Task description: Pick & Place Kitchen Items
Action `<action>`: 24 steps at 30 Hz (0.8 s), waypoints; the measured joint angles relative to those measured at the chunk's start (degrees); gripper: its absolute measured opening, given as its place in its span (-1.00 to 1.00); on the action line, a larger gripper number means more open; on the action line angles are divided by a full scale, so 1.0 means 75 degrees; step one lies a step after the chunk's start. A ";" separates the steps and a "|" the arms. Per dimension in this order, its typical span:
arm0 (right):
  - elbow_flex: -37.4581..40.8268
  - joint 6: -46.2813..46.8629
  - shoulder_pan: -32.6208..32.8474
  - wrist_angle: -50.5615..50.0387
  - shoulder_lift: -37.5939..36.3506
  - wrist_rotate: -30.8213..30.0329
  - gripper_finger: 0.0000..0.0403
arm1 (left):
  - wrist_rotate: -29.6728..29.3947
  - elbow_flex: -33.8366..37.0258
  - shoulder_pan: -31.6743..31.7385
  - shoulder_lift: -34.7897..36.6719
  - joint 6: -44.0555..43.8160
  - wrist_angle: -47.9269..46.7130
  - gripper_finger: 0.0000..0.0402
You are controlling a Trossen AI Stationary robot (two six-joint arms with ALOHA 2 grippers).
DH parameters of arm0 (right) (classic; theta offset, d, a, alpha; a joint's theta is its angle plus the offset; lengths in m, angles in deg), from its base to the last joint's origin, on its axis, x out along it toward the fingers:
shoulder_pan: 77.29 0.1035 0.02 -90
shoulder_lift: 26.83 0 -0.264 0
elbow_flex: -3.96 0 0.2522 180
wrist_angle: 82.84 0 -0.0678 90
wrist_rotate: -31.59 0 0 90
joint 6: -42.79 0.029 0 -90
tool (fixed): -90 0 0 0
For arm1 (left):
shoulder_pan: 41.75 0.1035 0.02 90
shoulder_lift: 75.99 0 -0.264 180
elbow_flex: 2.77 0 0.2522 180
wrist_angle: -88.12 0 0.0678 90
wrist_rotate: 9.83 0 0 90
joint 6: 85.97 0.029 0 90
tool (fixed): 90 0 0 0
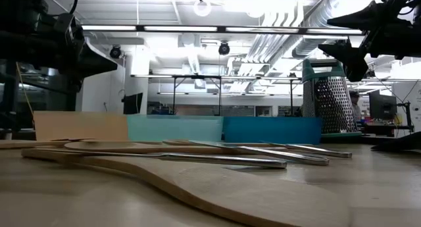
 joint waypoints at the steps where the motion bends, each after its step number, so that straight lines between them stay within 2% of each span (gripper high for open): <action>1: 0.0003 0.0000 0.0003 0.0000 0.0000 0.0000 0.31 | 0.0000 0.0000 0.0000 -0.0003 0.0000 -0.0003 -0.97; 21: 0.0000 0.0000 0.0002 0.0000 0.0001 0.0000 0.31 | 0.0000 0.0000 0.0000 0.0000 -0.0002 -0.0001 -0.97; 24: 0.0000 0.0355 0.0000 0.0000 0.0002 0.0073 0.31 | 0.0000 0.0000 0.0000 -0.0001 0.0000 -0.0001 -0.97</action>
